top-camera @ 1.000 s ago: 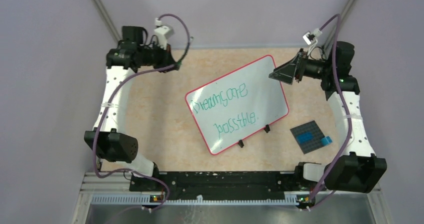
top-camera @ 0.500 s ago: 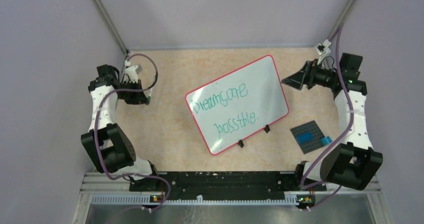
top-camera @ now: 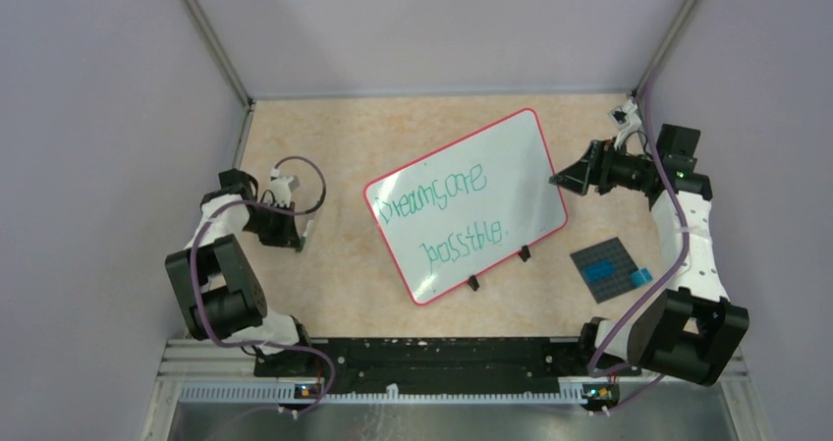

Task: Write a sentence on the whiteboard
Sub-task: Place the whiteboard marker at the center of the board, then reset both arms

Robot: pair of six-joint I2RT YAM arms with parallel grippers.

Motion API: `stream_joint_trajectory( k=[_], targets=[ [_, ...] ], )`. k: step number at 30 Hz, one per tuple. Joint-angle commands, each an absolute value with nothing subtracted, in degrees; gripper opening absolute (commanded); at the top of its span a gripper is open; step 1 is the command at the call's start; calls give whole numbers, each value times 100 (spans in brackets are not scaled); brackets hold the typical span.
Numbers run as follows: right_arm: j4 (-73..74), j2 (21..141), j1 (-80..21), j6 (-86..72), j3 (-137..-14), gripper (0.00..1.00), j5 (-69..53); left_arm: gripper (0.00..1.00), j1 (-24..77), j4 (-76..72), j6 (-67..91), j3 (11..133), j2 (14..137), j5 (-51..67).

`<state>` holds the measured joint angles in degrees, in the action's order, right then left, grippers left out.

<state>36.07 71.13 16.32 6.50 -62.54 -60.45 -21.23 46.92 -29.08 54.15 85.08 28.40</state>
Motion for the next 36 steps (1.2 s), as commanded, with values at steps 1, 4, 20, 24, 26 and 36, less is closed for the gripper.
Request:
stream_joint_trajectory(
  k=[1,4,20,24,26,36],
  targets=[
    [3463,6957,1696,836,-6211,80,-5996,0,-2120,4324,-3042,5138,8669,2669],
    [3465,6944,1692,855,-6185,80,-5949,0,-2119,4343,-3032,5119,8711,2562],
    [3795,7000,1696,1109,-6395,80,-5897,44,-2118,4582,-3159,5223,8947,2537],
    [3928,7004,1696,1174,-6598,80,-5861,54,-2110,4821,-3171,5539,8835,2748],
    [3967,7028,1696,1185,-6705,80,-5819,61,-2101,4991,-3155,5825,8767,2935],
    [3958,7526,1696,1098,-7825,81,-5476,99,-1925,5502,-2657,8341,8987,3793]
  ],
)
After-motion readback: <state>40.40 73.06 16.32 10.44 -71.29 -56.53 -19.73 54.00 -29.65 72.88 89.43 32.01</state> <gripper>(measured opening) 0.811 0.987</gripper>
